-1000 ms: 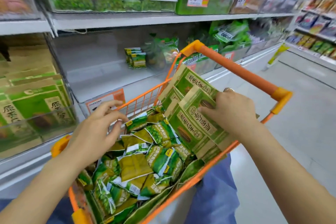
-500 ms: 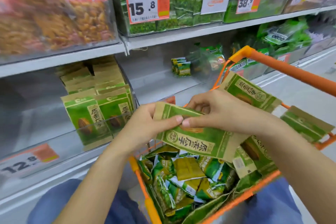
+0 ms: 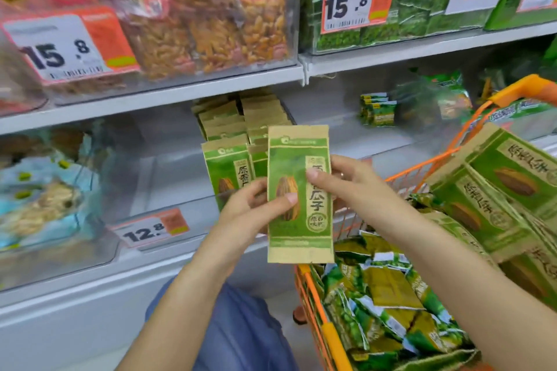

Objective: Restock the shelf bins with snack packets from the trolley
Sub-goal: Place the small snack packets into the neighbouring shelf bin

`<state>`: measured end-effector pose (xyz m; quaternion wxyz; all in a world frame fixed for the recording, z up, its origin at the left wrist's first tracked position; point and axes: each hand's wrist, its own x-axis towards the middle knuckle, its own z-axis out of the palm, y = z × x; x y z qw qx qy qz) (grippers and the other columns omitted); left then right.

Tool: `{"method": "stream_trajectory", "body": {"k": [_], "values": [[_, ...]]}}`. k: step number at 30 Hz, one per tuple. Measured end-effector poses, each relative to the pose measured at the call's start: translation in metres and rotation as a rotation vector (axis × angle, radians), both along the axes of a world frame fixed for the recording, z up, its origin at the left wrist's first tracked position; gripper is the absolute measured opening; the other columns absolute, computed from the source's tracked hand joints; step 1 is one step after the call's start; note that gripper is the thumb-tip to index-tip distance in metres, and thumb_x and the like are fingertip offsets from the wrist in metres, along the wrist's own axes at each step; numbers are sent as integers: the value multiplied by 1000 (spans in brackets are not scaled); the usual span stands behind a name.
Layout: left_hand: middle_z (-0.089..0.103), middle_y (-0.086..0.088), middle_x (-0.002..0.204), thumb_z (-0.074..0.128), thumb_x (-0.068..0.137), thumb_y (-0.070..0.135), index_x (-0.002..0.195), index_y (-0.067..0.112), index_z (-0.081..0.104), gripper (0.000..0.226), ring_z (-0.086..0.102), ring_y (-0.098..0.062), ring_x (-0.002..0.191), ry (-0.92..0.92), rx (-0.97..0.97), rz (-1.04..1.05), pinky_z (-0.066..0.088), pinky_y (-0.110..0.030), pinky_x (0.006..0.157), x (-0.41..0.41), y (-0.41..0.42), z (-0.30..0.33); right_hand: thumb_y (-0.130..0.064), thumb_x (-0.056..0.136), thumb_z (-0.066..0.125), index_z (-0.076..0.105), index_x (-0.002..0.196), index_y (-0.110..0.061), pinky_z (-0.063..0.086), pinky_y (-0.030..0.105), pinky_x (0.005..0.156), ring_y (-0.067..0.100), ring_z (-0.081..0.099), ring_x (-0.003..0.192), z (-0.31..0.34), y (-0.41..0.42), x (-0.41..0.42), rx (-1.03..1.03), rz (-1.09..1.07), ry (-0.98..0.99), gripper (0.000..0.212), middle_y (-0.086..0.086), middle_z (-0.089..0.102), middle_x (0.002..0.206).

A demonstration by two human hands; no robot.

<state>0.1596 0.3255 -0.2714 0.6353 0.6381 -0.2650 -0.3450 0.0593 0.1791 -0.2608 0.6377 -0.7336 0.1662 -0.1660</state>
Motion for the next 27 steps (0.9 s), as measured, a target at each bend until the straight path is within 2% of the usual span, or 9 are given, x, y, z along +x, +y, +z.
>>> {"method": "stream_trajectory", "body": {"k": [2,5,8,11,15,18,22,25,27], "values": [[73,10,78,69,77,15,102,17,66,25,67,-1,71,-96,-50,57,50,-13,59,8,8,10,-27,90,62,65,108,-22,56,28,72,9,70,86,2,8,15,-71,65,-24,19,-6,74,93],[74,12,84,72,71,14,96,22,66,27,67,-3,81,-271,-174,249,51,-14,68,32,21,20,-50,85,60,61,109,-34,50,21,85,-6,61,96,5,12,34,-255,-45,-66,29,-16,68,102],[73,13,85,73,78,6,93,25,64,26,67,-4,84,-400,-217,455,51,-17,72,64,33,21,-43,94,53,58,111,-34,42,13,81,-10,55,98,8,8,43,-386,-230,-94,20,-25,61,101],[71,10,90,72,81,3,93,26,64,28,67,-8,87,-492,-89,469,51,-22,76,89,33,10,-34,98,50,59,116,-26,38,14,84,1,52,106,-1,2,48,-443,-304,-94,22,-17,60,108],[69,8,95,77,78,9,97,28,61,30,65,-18,94,-495,174,391,52,-43,90,108,26,-21,-33,99,48,59,118,-25,35,23,93,8,47,117,-17,-3,51,-510,-315,-56,23,-12,57,116],[64,12,95,75,81,28,98,28,55,26,61,-12,93,-587,381,325,50,-35,86,107,22,-35,-31,98,48,56,121,-24,33,24,93,10,45,120,-28,-8,52,-508,-344,-33,25,-11,52,117],[56,1,107,63,86,48,102,17,65,35,50,-13,94,-868,554,396,35,-27,75,108,21,-30,-36,98,48,48,132,-22,34,28,96,14,43,126,-37,-19,54,-512,-344,25,37,-5,52,131],[66,3,103,68,84,47,104,20,63,34,61,-19,97,-659,603,285,50,-33,84,124,21,-30,-45,99,40,41,139,-20,37,35,97,20,48,123,-41,-27,58,-603,-293,170,47,0,55,133],[67,-4,104,73,81,43,114,17,54,46,64,-23,96,-525,576,278,55,-36,79,127,17,-28,-50,99,33,40,141,-17,37,38,94,28,54,113,-48,-29,60,-717,-272,283,53,5,65,115]]}}
